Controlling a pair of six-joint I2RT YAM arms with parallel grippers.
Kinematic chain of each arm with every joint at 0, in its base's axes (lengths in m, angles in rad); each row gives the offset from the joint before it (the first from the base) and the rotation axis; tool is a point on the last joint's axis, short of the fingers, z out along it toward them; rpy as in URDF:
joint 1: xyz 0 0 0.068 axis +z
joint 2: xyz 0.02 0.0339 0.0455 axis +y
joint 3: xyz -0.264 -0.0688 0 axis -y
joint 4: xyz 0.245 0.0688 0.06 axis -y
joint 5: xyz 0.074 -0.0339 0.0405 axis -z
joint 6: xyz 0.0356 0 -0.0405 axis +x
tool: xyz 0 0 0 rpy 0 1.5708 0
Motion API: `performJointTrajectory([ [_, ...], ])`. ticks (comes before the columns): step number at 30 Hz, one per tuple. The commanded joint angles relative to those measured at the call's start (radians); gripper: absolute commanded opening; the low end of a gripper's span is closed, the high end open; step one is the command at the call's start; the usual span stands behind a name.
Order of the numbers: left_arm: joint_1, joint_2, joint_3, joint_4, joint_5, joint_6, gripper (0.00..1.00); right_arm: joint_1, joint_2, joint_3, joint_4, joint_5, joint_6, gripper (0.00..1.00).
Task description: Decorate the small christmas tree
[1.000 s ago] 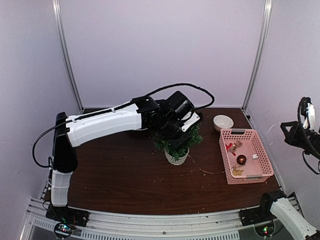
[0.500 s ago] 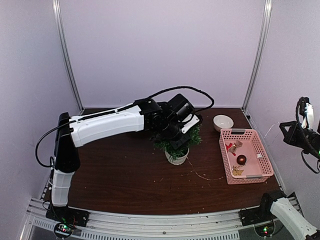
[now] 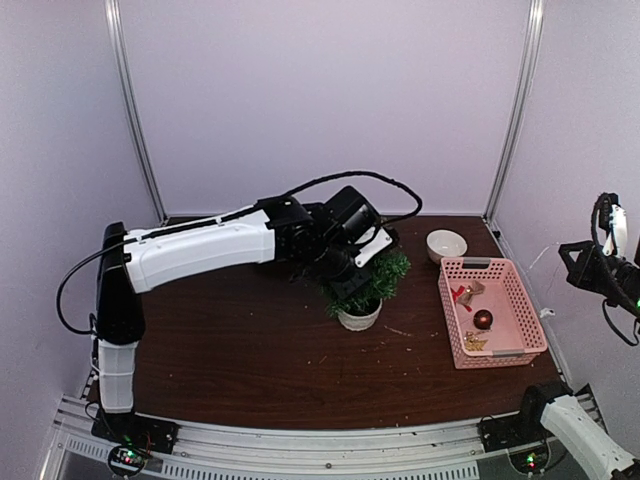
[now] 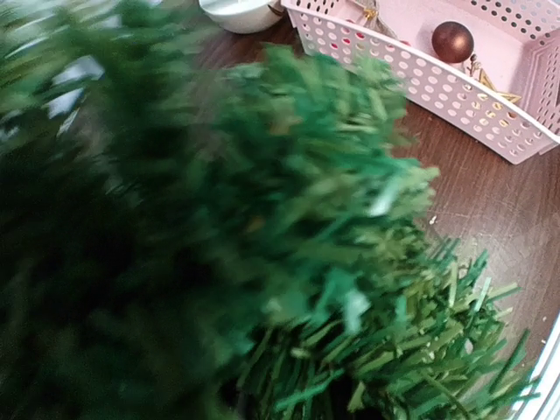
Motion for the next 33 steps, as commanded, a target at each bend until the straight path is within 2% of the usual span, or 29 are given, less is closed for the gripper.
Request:
performJointTrajectory([
  [1, 0.004, -0.11, -0.029, 0.048, -0.005, 0.023, 0.36, -0.003, 0.013, -0.006, 0.032, -0.004, -0.005, 0.0],
  [11, -0.002, -0.242, -0.161, 0.128, 0.059, 0.011, 0.71, -0.004, 0.015, -0.009, 0.033, -0.011, -0.008, 0.0],
  [18, -0.001, -0.389, -0.395, 0.236, 0.129, 0.012, 0.96, -0.002, 0.013, -0.013, 0.029, -0.032, -0.009, 0.0],
  [26, 0.0, -0.61, -0.663, 0.432, 0.249, 0.043, 0.98, -0.003, 0.005, -0.028, 0.034, -0.098, -0.011, 0.0],
  [30, -0.008, -0.677, -0.73, 0.53, 0.316, 0.084, 0.98, -0.003, 0.008, -0.033, 0.053, -0.168, -0.011, 0.0],
  [31, -0.012, -0.68, -0.728, 0.546, 0.33, 0.107, 0.96, -0.001, 0.008, -0.033, 0.062, -0.196, -0.011, 0.0],
  [33, -0.022, -0.667, -0.708, 0.558, 0.371, 0.137, 0.86, -0.001, 0.011, -0.032, 0.079, -0.243, -0.011, 0.0],
])
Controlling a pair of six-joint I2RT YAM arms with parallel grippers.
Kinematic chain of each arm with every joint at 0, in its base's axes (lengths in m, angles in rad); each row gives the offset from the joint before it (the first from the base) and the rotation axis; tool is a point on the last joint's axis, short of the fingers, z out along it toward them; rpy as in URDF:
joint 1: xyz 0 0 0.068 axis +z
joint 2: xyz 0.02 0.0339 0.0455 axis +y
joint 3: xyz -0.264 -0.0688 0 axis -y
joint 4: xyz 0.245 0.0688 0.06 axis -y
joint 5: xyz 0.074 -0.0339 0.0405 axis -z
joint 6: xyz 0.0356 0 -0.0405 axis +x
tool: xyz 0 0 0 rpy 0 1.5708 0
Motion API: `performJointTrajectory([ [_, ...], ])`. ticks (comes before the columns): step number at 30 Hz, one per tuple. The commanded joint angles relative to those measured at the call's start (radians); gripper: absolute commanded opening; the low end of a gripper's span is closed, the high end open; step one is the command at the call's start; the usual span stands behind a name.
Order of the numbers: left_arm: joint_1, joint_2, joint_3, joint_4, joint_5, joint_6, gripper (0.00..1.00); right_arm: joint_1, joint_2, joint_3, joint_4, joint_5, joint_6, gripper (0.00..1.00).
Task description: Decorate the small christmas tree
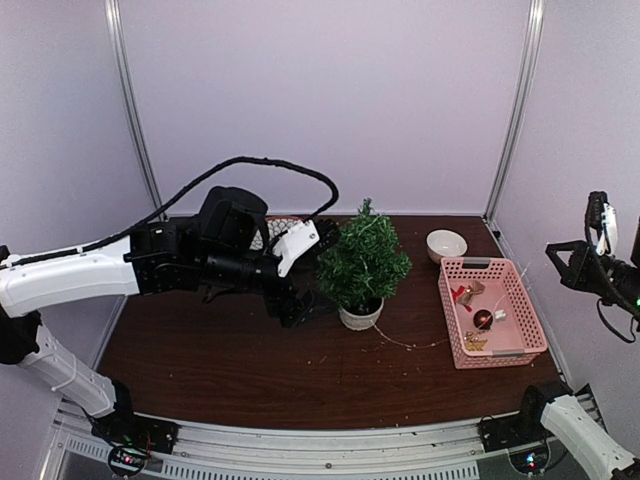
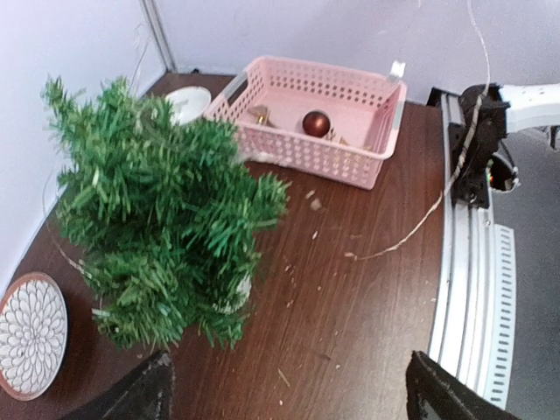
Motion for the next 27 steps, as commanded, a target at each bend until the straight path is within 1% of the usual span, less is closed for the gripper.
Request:
performJointTrajectory([
  [1, -0.023, 0.009, 0.021, 0.154, 0.119, 0.089, 0.81, 0.001, 0.007, -0.01, 0.061, -0.13, -0.009, 0.0],
  [5, -0.048, 0.065, 0.043, 0.221, 0.192, 0.148, 0.63, 0.013, 0.012, -0.008, 0.054, -0.19, -0.015, 0.0],
  [8, -0.068, 0.107, 0.07, 0.286, 0.195, 0.161, 0.59, 0.017, 0.011, -0.002, 0.024, -0.191, -0.027, 0.0],
  [10, -0.082, 0.137, 0.1, 0.294, 0.199, 0.182, 0.57, 0.021, 0.012, 0.004, 0.011, -0.192, -0.033, 0.0],
  [12, -0.105, 0.168, 0.128, 0.296, 0.2, 0.212, 0.57, 0.025, 0.014, 0.006, 0.007, -0.193, -0.037, 0.0],
  [13, -0.114, 0.181, 0.132, 0.315, 0.209, 0.217, 0.59, 0.027, 0.014, 0.006, 0.006, -0.193, -0.037, 0.0],
  [15, -0.125, 0.214, 0.142, 0.352, 0.252, 0.213, 0.71, 0.031, 0.014, 0.005, 0.009, -0.194, -0.036, 0.0],
  [16, -0.128, 0.235, 0.146, 0.352, 0.266, 0.215, 0.72, 0.032, 0.015, 0.004, 0.015, -0.194, -0.036, 0.0],
  [18, -0.131, 0.265, 0.138, 0.352, 0.296, 0.221, 0.72, 0.034, 0.019, 0.007, 0.024, -0.194, -0.034, 0.0],
  [20, -0.133, 0.277, 0.112, 0.351, 0.295, 0.228, 0.67, 0.036, 0.02, 0.011, 0.029, -0.193, -0.034, 0.0],
  [23, -0.133, 0.268, 0.067, 0.352, 0.251, 0.237, 0.63, 0.042, 0.017, 0.018, 0.023, -0.191, -0.036, 0.0],
  [27, -0.135, 0.29, 0.072, 0.307, 0.201, 0.262, 0.63, 0.048, 0.002, 0.021, 0.007, -0.192, -0.043, 0.0],
])
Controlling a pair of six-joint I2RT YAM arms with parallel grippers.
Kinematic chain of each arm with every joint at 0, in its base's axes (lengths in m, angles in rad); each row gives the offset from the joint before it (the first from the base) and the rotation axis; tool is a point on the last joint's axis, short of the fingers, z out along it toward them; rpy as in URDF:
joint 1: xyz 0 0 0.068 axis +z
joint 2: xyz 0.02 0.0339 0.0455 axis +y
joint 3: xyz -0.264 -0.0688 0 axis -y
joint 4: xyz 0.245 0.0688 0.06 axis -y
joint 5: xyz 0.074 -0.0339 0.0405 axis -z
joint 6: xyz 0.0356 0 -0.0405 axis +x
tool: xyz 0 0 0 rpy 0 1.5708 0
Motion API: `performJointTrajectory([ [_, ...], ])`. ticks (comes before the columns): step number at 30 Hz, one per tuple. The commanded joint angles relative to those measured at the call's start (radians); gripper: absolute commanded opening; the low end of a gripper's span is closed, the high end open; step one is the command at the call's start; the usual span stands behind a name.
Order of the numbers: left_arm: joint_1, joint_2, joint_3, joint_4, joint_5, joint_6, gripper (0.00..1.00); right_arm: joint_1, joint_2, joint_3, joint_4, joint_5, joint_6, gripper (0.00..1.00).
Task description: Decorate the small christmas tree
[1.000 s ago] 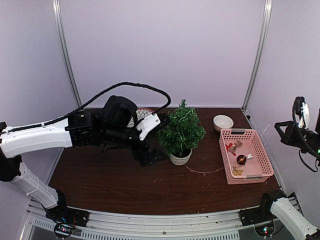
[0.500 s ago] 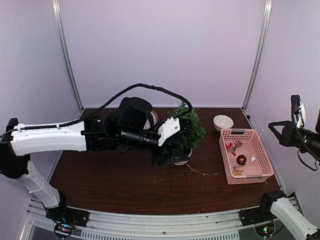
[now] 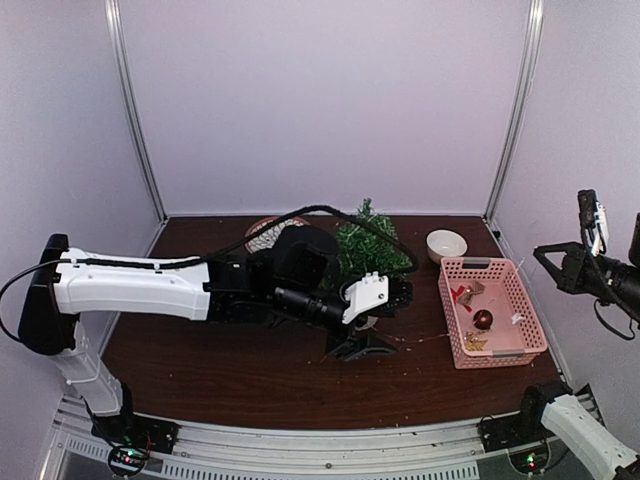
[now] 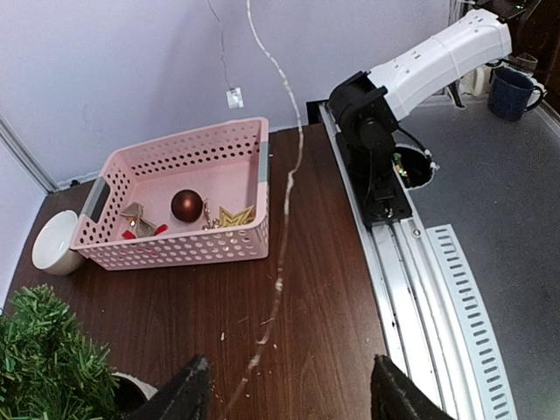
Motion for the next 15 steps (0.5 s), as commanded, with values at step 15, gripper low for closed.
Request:
performJointTrajectory([
  [15, -0.04, 0.138, 0.07, -0.032, -0.191, 0.134, 0.53, 0.017, -0.021, 0.031, -0.022, -0.013, -0.027, 0.0],
])
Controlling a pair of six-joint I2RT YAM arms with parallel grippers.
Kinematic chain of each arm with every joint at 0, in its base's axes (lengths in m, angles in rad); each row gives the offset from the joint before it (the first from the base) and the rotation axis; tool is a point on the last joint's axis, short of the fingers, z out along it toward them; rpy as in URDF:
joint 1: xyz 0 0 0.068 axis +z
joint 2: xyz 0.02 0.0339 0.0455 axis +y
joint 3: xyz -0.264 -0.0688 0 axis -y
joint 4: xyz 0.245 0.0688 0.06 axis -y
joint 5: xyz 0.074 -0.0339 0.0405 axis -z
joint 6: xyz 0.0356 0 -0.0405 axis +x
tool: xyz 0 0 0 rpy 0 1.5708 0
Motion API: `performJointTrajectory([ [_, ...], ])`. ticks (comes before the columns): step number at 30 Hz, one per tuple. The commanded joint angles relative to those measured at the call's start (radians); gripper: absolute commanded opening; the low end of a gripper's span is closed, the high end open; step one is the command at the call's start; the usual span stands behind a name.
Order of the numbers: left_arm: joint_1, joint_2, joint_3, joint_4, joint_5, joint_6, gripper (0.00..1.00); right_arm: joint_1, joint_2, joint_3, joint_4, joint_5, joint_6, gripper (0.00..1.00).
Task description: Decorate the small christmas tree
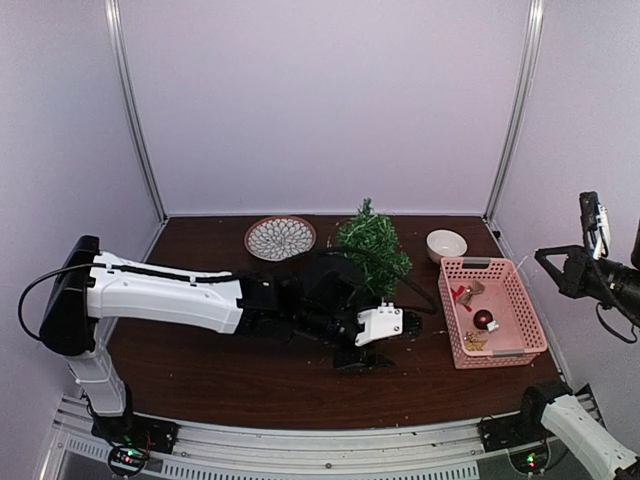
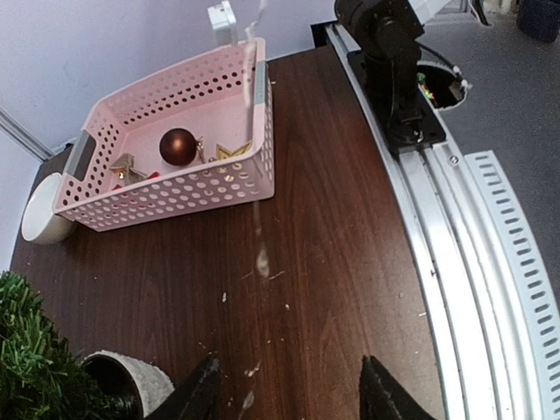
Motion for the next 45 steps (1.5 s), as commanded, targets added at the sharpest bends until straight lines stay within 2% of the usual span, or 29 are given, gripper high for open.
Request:
performJointTrajectory([
  [1, -0.013, 0.025, 0.062, -0.001, -0.078, 0.046, 0.47, 0.007, -0.003, 0.026, -0.001, -0.012, -0.008, 0.0],
  [5, -0.029, -0.004, 0.023, -0.018, -0.106, 0.051, 0.07, 0.007, 0.01, 0.036, 0.006, 0.007, -0.01, 0.0],
  [6, -0.037, -0.02, -0.007, -0.004, -0.114, 0.053, 0.0, 0.007, 0.014, 0.038, 0.011, 0.013, -0.011, 0.0],
  [9, -0.056, -0.082, -0.127, 0.078, -0.122, 0.045, 0.0, 0.007, 0.031, 0.035, 0.05, 0.029, -0.004, 0.0],
  [14, -0.055, -0.153, -0.303, 0.311, -0.141, -0.065, 0.0, 0.008, 0.091, 0.02, 0.174, 0.026, 0.024, 0.0],
  [20, -0.047, -0.158, -0.421, 0.547, -0.133, -0.21, 0.0, 0.052, 0.23, 0.055, 0.325, 0.043, 0.036, 0.0],
  [28, 0.017, -0.132, -0.558, 0.899, -0.113, -0.485, 0.0, 0.3, 0.459, 0.211, 0.374, 0.258, -0.13, 0.0],
  [36, 0.035, -0.175, -0.679, 1.056, -0.205, -0.595, 0.0, 0.328, 0.615, 0.354, 0.46, 0.285, -0.206, 0.0],
  [45, 0.078, -0.148, -0.791, 1.291, -0.244, -0.743, 0.0, 0.474, 0.769, 0.479, 0.496, 0.294, -0.39, 0.0],
])
